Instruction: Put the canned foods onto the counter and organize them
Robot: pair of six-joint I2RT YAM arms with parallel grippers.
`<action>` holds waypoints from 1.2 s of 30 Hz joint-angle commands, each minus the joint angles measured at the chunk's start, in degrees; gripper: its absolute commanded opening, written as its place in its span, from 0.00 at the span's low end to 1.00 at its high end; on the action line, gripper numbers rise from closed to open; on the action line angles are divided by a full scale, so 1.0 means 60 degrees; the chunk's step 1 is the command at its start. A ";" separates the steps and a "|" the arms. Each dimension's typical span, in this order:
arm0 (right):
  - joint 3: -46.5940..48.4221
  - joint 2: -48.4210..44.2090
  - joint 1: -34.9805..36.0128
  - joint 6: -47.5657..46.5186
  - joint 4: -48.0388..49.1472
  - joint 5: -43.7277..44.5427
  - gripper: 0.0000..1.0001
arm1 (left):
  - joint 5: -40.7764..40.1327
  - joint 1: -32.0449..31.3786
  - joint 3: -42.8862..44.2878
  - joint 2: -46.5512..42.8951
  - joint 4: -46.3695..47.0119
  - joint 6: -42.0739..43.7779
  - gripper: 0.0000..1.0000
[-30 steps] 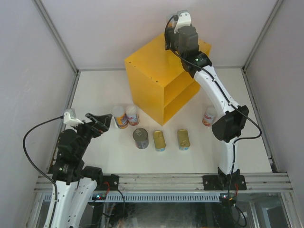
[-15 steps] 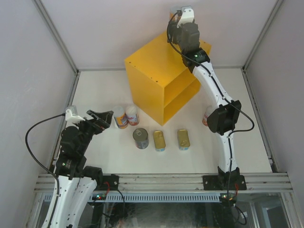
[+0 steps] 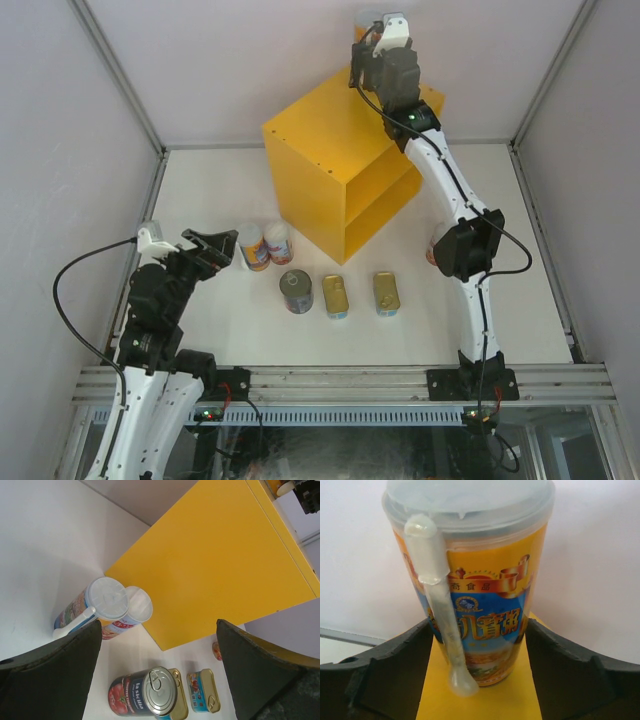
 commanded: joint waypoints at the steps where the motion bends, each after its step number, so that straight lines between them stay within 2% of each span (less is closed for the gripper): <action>1: 0.0263 0.0149 -0.0035 0.0313 -0.0013 -0.0093 0.79 | 0.0039 -0.0035 -0.0085 -0.0045 0.0478 -0.0167 0.99; 4: 0.0263 0.0107 0.0002 0.0319 -0.0168 0.0027 0.86 | 0.0066 -0.0036 -0.0107 -0.0185 0.0409 -0.0210 0.99; 12: 0.0066 -0.0392 0.0159 0.0369 -0.0393 0.0264 0.88 | 0.0083 -0.0035 -0.0031 -0.0591 -0.0020 -0.0243 0.99; 19: -0.0760 -0.1417 0.0484 0.0322 -0.0543 0.0657 0.89 | 0.0165 -0.0029 0.0252 -0.0673 -0.0539 -0.0254 0.99; 27: -0.3328 -0.3384 0.0940 0.0386 -0.0079 0.1193 0.90 | 0.0135 -0.0022 0.0505 -0.0687 -0.1380 -0.0445 0.99; 32: -0.4665 -0.4564 0.1133 0.0555 -0.0006 0.1615 0.90 | -0.0310 -0.0036 0.0990 -0.0391 -0.2665 -0.0133 0.99; 36: -0.5774 -0.5670 0.1253 0.0737 0.0032 0.1978 0.90 | -0.0419 -0.0029 0.1213 -0.0086 -0.2735 0.0036 0.99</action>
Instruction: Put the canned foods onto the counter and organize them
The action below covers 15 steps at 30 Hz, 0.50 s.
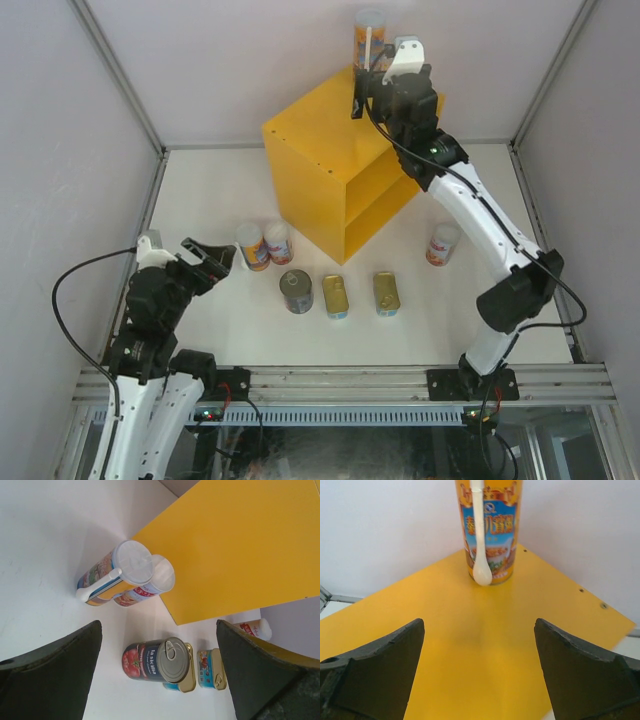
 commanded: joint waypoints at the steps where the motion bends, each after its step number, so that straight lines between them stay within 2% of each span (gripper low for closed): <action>1: -0.0971 -0.1403 0.0121 0.0365 0.0393 0.0611 0.90 | -0.0251 -0.0039 0.0716 0.0414 -0.0190 0.0290 0.98; 4: -0.1736 -0.2344 0.0236 0.0416 0.0216 0.0851 0.90 | -0.0265 -0.0132 0.0873 0.1023 -0.0173 0.0527 0.96; 15: -0.5080 -0.5817 0.0705 0.1121 -0.0134 0.1246 0.89 | -0.1638 -0.1352 0.1530 0.3219 -0.0109 0.1566 0.96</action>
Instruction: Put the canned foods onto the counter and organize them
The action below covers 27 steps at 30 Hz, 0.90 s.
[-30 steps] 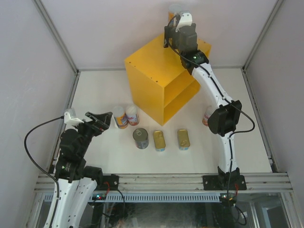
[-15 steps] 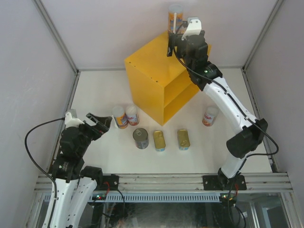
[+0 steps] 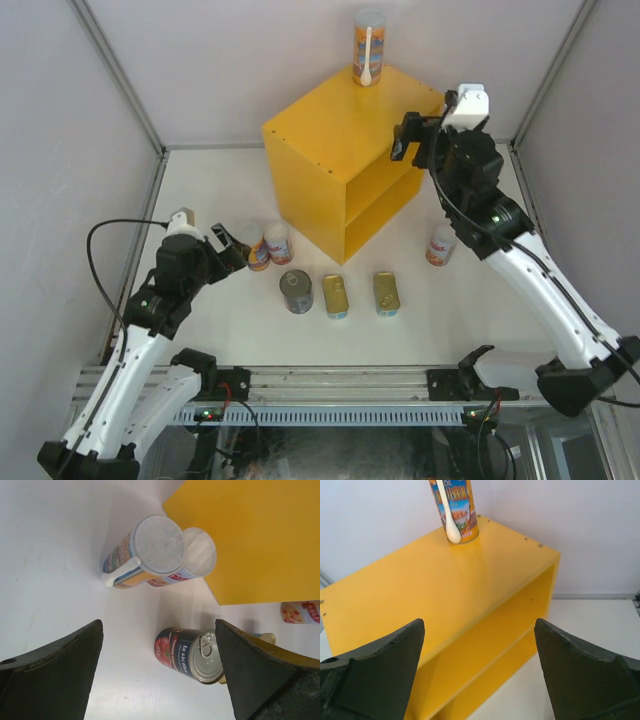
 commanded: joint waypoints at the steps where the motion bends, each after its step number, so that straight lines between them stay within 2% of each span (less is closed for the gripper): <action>1: -0.0961 -0.1316 0.0237 0.0497 0.0061 0.0259 0.89 | -0.0604 -0.0245 0.0763 0.0573 0.0294 0.0621 0.96; 8: -0.2089 -0.2466 0.0604 0.0687 -0.0097 0.0427 0.89 | -0.0678 -0.0494 0.0935 0.1438 0.0769 0.0966 0.97; 17: -0.2693 -0.3081 0.0643 0.0974 -0.0336 0.0279 0.89 | -0.1053 -0.1019 0.1311 0.2713 0.1375 0.1154 0.97; 27: -0.3048 -0.3384 0.0828 0.1082 -0.0366 0.0220 0.88 | -0.1994 -0.1297 0.1752 0.3810 0.1096 0.1478 0.97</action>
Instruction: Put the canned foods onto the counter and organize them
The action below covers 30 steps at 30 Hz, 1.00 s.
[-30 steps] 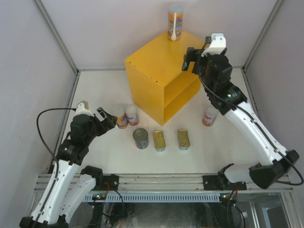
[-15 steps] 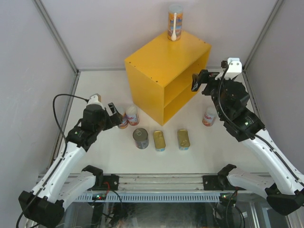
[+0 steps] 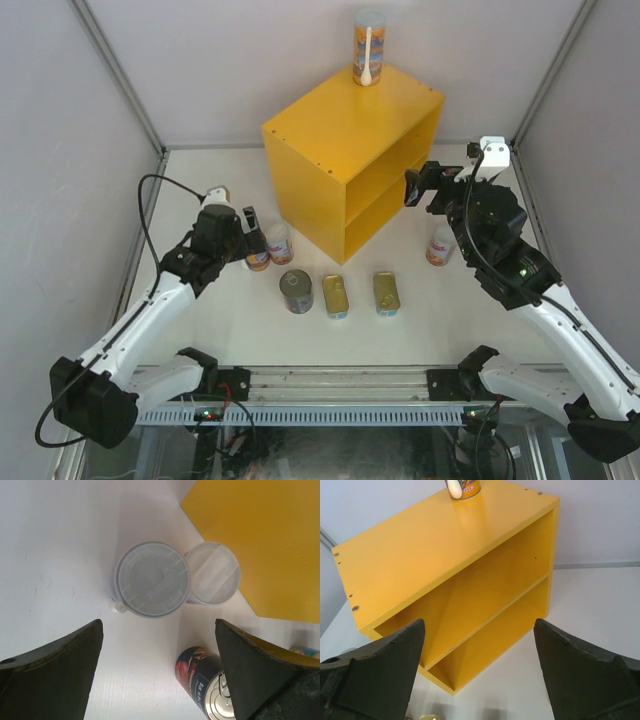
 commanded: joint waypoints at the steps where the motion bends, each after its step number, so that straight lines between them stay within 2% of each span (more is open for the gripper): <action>1: -0.0066 -0.0161 0.0114 0.0182 0.0179 -0.0034 0.88 | -0.0545 -0.0102 0.0640 0.0267 0.0202 0.0335 0.97; 13: -0.0161 -0.0203 0.0102 0.0123 0.0125 -0.0051 0.88 | -0.0536 -0.0252 0.0818 0.1136 0.0684 0.0274 0.97; 30: -0.0239 -0.0234 -0.0120 0.0036 0.0079 -0.0378 0.88 | -0.1447 -0.0310 0.1006 0.1730 0.0566 0.0297 0.96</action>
